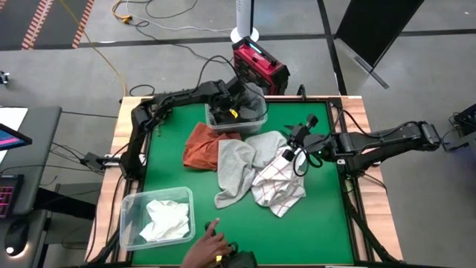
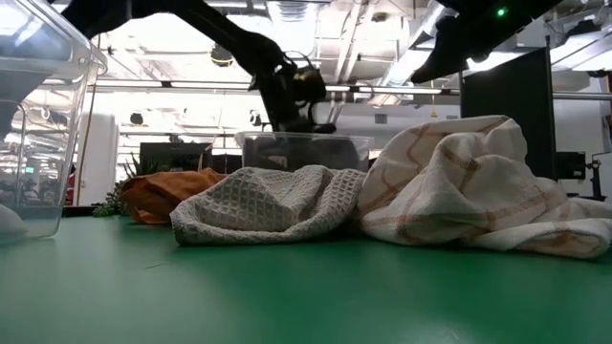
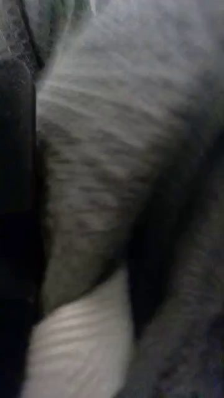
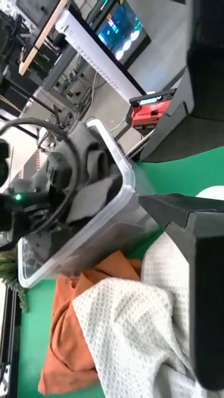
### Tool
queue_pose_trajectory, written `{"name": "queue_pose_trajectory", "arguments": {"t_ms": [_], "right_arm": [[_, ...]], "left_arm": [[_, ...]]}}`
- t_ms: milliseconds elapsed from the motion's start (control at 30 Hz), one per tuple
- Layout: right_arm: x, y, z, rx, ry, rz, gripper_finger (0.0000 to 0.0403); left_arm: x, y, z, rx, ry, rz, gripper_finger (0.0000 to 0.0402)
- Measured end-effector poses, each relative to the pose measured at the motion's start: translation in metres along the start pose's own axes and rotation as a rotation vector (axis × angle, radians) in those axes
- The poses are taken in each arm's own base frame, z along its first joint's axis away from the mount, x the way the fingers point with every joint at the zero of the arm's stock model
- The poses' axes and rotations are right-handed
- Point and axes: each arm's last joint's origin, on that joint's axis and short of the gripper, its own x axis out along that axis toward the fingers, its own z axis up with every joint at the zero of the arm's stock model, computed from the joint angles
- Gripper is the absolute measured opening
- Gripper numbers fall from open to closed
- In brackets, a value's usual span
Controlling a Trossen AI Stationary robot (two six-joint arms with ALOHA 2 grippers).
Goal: Sort towels by color in basket
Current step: Put the gray towel into the top transparent bin
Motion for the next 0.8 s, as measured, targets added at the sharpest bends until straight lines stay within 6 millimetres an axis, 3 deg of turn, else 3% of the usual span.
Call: {"name": "queue_pose_trajectory", "arguments": {"t_ms": [233,600,800], "right_arm": [[0.000,0.000,0.000,-0.011,-0.001,0.002,0.0127],[0.000,0.000,0.000,-0.010,-0.001,0.002,0.0127],[0.000,0.000,0.000,-0.010,-0.001,0.002,0.0127]], "left_arm": [[0.028,-0.008,0.007,0.032,-0.026,-0.092,0.0001],[0.030,-0.010,0.008,-0.056,-0.105,-0.099,0.0003],[0.022,-0.005,0.012,-0.167,-0.107,-0.113,0.0032]]}}
